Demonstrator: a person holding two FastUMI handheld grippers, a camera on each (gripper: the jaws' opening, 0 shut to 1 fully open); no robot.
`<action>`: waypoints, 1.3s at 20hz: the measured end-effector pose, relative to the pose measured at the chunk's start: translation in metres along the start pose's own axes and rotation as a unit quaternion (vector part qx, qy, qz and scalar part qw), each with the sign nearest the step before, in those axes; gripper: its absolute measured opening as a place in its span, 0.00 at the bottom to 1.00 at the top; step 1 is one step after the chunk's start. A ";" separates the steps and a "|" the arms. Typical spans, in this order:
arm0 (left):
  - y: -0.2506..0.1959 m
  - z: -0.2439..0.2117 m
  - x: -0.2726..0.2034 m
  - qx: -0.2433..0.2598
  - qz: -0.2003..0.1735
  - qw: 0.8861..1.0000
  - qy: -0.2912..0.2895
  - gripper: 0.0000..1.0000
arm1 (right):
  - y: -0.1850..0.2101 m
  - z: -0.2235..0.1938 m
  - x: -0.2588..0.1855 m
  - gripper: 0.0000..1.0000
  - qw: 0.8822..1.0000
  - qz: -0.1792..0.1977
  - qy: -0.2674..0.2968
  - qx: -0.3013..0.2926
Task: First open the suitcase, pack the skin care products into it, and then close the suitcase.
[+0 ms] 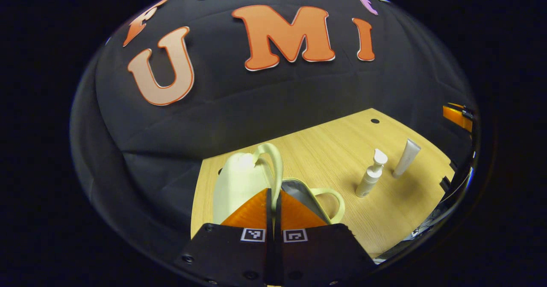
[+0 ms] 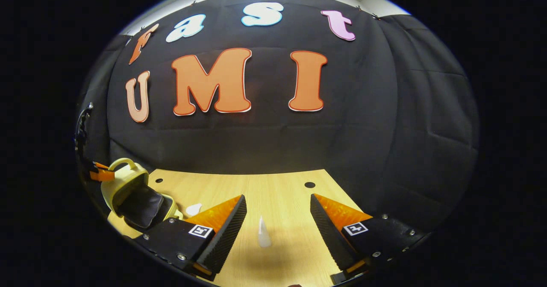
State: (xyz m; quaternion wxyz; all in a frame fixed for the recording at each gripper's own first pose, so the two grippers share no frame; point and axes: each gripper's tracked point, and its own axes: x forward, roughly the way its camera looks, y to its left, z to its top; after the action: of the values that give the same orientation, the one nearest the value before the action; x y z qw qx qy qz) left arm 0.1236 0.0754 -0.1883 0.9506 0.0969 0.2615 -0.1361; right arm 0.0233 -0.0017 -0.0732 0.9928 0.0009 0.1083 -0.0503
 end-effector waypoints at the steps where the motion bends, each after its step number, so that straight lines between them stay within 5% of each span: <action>1: 0.014 0.002 -0.003 -0.002 0.002 1.000 -0.006 0.01 | 0.009 0.003 0.000 0.96 1.000 0.001 0.002 0.004; 7: 0.134 -0.014 -0.017 -0.051 0.007 0.999 -0.017 0.01 | 0.060 0.024 -0.009 0.95 1.000 -0.011 -0.010 0.022; 13: 0.233 -0.079 -0.008 -0.105 -0.009 0.994 -0.017 0.00 | 0.112 0.026 -0.025 1.00 0.999 -0.019 -0.003 0.030; 20: 0.302 -0.178 0.025 -0.215 -0.044 0.975 -0.043 0.01 | 0.122 0.034 -0.036 1.00 0.999 -0.037 0.002 0.034; 26: 0.310 -0.283 0.057 -0.293 -0.026 0.955 0.032 0.01 | 0.121 0.032 -0.036 0.96 0.998 -0.040 0.016 0.035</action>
State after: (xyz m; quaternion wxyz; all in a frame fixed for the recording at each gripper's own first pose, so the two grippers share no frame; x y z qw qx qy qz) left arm 0.1339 0.4285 -0.4220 0.9244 -0.1884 0.3230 -0.0750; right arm 0.0070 0.1221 -0.0356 0.9876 0.0318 0.1222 -0.0936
